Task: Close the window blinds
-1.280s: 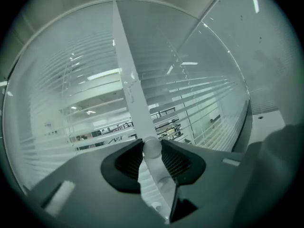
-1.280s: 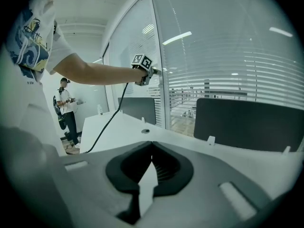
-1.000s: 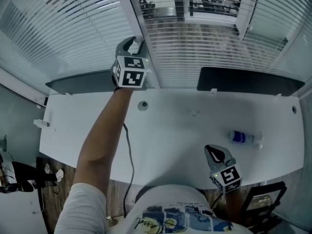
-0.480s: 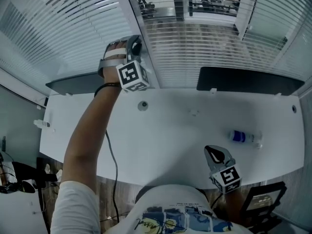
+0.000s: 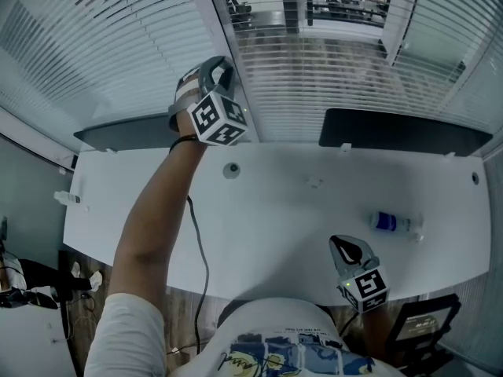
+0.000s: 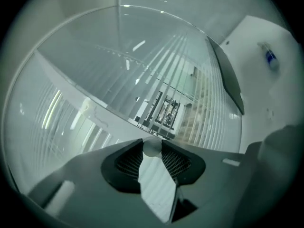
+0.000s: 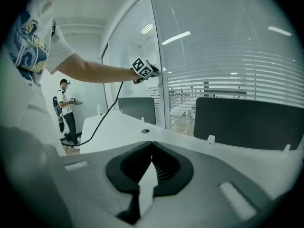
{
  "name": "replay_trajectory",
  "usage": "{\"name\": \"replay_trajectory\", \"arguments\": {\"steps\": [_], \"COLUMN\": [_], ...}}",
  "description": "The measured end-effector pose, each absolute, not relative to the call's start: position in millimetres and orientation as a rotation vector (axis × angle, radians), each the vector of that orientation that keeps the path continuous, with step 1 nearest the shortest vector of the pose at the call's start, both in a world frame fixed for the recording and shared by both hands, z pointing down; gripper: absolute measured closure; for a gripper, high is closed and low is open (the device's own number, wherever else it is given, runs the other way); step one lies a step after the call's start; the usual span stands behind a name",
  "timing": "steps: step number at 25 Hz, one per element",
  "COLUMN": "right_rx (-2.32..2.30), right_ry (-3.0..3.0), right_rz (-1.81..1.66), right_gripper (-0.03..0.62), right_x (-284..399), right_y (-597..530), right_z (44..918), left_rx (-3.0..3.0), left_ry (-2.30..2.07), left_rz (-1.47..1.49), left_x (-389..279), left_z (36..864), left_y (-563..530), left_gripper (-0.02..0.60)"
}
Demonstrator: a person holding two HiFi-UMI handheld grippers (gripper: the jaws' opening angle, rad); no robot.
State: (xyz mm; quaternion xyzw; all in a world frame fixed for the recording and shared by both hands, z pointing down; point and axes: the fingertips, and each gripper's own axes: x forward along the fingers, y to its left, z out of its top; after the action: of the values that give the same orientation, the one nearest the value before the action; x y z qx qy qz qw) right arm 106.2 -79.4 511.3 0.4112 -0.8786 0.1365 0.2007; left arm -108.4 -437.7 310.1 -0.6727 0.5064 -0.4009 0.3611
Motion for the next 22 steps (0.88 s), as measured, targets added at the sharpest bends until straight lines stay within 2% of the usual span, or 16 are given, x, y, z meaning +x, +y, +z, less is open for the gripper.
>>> {"name": "replay_trajectory", "arguments": {"steps": [19, 22], "right_rx": [1.153, 1.153], "right_ry": [-2.463, -2.466], "right_rz": [0.366, 0.368], "right_gripper": [0.591, 0.591], "right_x": [106, 107], "right_y": [-82, -82], "right_z": [510, 512], "left_rx": [-2.494, -2.501], "left_ry": [1.938, 1.951], "left_rz": [-0.284, -0.273], "left_x": [-126, -127], "left_z": [302, 302], "left_y": [-439, -439], "left_gripper": [0.454, 0.454]}}
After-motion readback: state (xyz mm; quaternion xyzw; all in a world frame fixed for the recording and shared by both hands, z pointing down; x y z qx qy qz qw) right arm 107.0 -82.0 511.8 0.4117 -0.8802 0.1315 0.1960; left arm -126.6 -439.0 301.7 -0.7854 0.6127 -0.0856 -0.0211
